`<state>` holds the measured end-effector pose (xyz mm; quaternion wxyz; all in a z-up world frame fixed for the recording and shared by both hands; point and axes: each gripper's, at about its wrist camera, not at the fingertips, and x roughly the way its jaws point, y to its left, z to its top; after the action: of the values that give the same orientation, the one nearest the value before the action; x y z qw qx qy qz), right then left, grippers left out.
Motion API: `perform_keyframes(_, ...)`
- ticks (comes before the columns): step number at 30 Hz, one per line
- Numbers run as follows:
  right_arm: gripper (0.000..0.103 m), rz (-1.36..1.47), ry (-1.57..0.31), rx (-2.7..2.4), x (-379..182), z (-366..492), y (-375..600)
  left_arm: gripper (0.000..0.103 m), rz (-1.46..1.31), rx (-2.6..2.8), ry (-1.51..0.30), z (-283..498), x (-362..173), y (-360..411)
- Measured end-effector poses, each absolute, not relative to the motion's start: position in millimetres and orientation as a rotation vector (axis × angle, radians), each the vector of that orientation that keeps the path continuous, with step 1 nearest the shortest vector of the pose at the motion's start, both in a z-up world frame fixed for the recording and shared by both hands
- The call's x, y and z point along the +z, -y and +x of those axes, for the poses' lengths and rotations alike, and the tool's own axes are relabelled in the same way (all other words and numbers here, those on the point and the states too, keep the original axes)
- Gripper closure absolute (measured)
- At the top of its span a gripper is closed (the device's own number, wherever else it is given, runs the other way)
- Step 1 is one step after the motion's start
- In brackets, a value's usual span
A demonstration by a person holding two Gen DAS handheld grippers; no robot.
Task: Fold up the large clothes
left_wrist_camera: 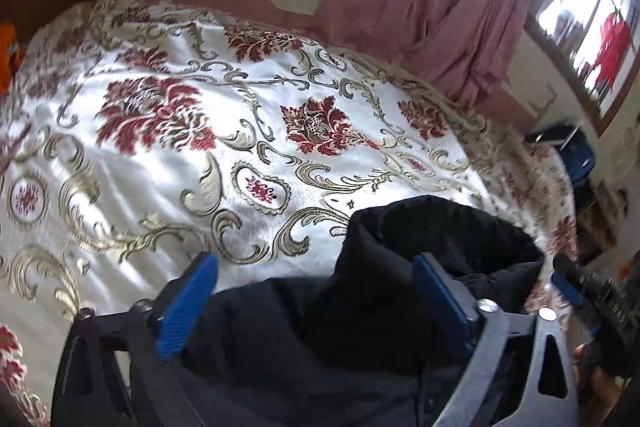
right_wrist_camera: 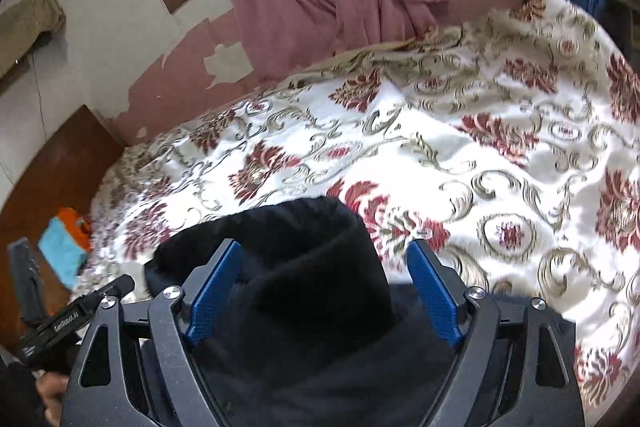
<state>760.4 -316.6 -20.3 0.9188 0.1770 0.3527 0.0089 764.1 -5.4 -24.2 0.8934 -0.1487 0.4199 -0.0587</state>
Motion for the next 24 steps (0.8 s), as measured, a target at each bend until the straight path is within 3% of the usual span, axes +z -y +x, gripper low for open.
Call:
perform_keyframes(3, 0.048, 0.363, -0.744, 0.021, -27, 770, 315, 0.025, -0.269, -0.125, -0.867, 769, -28, 26)
perform_keyframes(4, 0.061, 0.361, -0.755, 0.016, -30, 770, 314, 0.03, -0.264, -0.127, -0.868, 770, -28, 30)
perform_keyframes(5, 0.072, 0.355, -0.755, 0.006, -30, 771, 317, 0.047, -0.259, -0.131, -0.868, 771, -29, 35)
perform_keyframes(6, 0.076, 0.354, -0.749, 0.012, -30, 768, 319, 0.067, -0.255, -0.146, -0.866, 772, -30, 39)
perform_keyframes(9, 0.087, 0.343, -0.727, 0.055, -26, 753, 323, 0.092, -0.256, -0.16, -0.838, 767, -28, 41)
perform_keyframes(18, 0.091, 0.179, -0.61, 0.163, 0, 668, 321, 0.097, -0.23, -0.27, -0.682, 687, 1, 20)
perform_keyframes(24, 0.095, 0.118, -0.662, 0.172, -25, 637, 325, 0.098, -0.214, -0.278, -0.744, 649, -23, 16)
